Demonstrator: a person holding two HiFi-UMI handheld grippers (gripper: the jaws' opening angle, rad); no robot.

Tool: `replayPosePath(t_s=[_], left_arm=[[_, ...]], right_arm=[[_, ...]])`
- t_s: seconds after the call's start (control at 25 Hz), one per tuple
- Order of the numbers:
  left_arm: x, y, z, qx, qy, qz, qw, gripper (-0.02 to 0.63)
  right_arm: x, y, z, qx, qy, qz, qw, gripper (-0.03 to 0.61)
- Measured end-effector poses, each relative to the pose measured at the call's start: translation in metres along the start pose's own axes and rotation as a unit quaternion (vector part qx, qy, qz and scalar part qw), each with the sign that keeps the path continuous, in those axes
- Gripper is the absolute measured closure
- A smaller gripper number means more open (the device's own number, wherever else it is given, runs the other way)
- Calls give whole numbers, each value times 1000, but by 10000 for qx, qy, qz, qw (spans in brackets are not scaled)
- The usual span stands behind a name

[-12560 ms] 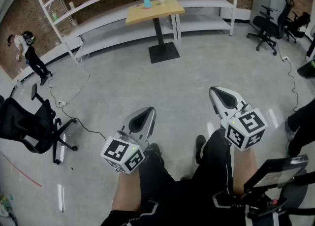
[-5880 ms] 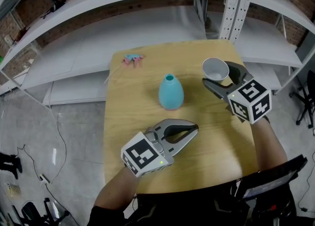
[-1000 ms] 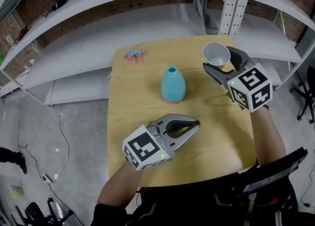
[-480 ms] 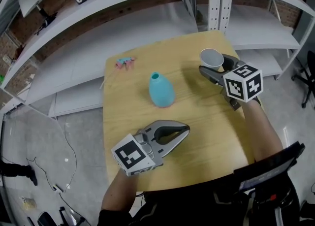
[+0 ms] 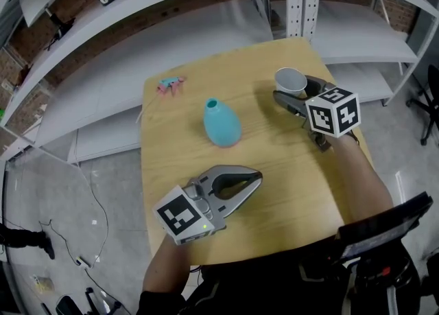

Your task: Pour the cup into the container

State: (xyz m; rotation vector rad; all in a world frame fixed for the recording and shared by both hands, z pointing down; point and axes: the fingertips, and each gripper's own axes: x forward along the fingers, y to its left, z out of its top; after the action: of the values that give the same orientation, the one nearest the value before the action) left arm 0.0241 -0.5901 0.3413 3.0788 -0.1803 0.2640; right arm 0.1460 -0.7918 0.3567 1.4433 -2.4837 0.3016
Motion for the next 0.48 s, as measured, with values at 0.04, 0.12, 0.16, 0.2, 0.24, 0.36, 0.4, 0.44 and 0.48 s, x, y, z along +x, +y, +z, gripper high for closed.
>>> replayPosePath(t_s=[0.04, 0.12, 0.16, 0.2, 0.24, 0.36, 0.4, 0.44, 0.48], left_arm=[[0, 0, 0, 29, -15, -4, 10000, 612], [-1, 1, -2, 85, -37, -4, 10000, 612], [-1, 0, -2, 58, -23, 0, 10000, 612], [-1, 0, -1, 27, -9, 2, 10000, 612], [-1, 0, -2, 37, -13, -1, 10000, 612], [-2, 2, -4, 206, -90, -17, 9997, 612], [-2, 2, -3, 172, -84, -16, 9998, 612], [-2, 1, -3, 117, -68, -15, 9999, 612], [-2, 1, -3, 110, -69, -21, 9999, 612]], right_arm=[[1, 1, -1, -10, 30, 20, 10000, 272], [3, 3, -3, -10, 97, 61, 9999, 272], [4, 4, -3, -6, 112, 60, 9999, 272], [4, 4, -3, 3, 110, 47, 9999, 272], [3, 4, -3, 14, 100, 34, 9999, 272], [2, 7, -5, -64, 145, 39, 9999, 218], [1, 8, -5, -137, 178, 17, 9997, 210], [-2, 8, -5, -199, 198, -15, 9996, 207], [-5, 9, -5, -220, 199, -37, 9996, 206]])
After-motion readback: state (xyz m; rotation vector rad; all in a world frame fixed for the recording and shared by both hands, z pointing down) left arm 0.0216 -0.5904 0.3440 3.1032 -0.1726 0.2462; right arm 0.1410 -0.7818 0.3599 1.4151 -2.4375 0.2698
